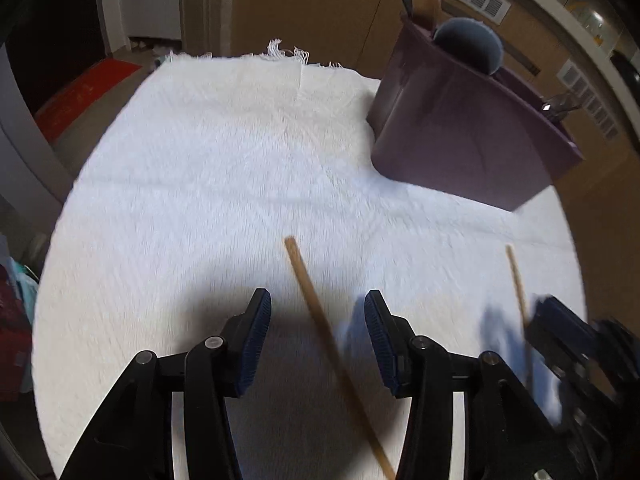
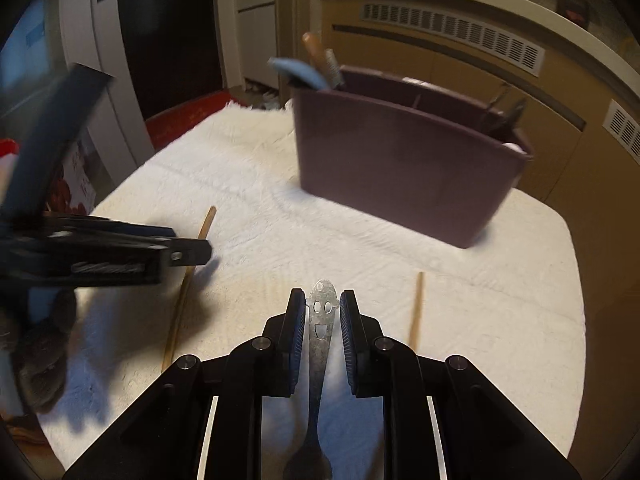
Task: Organize utensils
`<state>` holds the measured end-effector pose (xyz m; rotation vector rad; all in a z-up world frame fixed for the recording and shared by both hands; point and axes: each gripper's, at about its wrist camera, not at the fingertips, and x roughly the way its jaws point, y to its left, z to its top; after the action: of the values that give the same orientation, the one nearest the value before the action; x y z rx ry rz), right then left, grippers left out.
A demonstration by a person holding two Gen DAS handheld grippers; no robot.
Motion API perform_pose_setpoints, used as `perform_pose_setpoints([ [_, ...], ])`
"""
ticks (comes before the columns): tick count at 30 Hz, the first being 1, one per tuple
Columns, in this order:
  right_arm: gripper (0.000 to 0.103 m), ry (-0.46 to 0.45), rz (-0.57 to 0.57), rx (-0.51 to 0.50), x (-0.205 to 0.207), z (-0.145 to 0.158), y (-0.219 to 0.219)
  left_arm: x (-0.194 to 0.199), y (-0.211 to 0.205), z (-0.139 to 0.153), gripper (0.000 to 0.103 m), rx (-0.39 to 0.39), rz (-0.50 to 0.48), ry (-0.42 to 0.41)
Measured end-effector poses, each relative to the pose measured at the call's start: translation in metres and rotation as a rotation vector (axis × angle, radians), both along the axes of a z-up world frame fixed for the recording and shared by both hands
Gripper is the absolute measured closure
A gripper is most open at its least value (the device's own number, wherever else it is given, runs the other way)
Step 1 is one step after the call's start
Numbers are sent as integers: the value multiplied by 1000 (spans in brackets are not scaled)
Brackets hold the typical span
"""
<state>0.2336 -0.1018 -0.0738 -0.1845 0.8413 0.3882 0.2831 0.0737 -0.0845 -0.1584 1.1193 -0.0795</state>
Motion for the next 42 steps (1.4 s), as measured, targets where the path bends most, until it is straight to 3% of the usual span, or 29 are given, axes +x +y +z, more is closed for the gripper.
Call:
perform_pose_setpoints([
  [3,85,-19,-11,34,-3,8,-14,12,-11,-1,61,70,3,-3],
  [8,85,-53,-30,81,-10,22,-30,11,-22,0,93,113,-29,-36],
  [9,85,-59,-33,86,-11,24,-32,10,-23,1,95,114,-36,-42],
  [14,85,-72,-47,87,-14,29,-36,-12,-28,13,97,97,-96,-149],
  [21,85,-126,-64,80,-30,46,-41,-58,-26,66,98,2,-134,-326],
  [25,85,-174,-72,69,-44,61,-42,-80,-29,97,98,-8,-159,-437],
  [29,86,-220,-79,61,-55,76,-43,-92,-29,118,98,-14,-178,-496],
  [30,89,-226,-82,61,-56,79,-44,-92,-28,119,98,-8,-178,-488],
  [31,99,-226,-82,63,-57,81,-46,-90,-29,116,98,0,-183,-456],
  [33,99,-222,-88,68,-59,84,-49,-77,-33,100,92,5,-212,-320],
  [35,99,-214,-90,66,-59,85,-52,-63,-33,74,72,-6,-208,-171],
  [37,99,-199,-99,69,-58,82,-57,-52,-34,52,72,9,-195,-79],
  [42,97,-101,-104,42,-47,53,-66,-45,-39,20,69,23,-176,-13],
])
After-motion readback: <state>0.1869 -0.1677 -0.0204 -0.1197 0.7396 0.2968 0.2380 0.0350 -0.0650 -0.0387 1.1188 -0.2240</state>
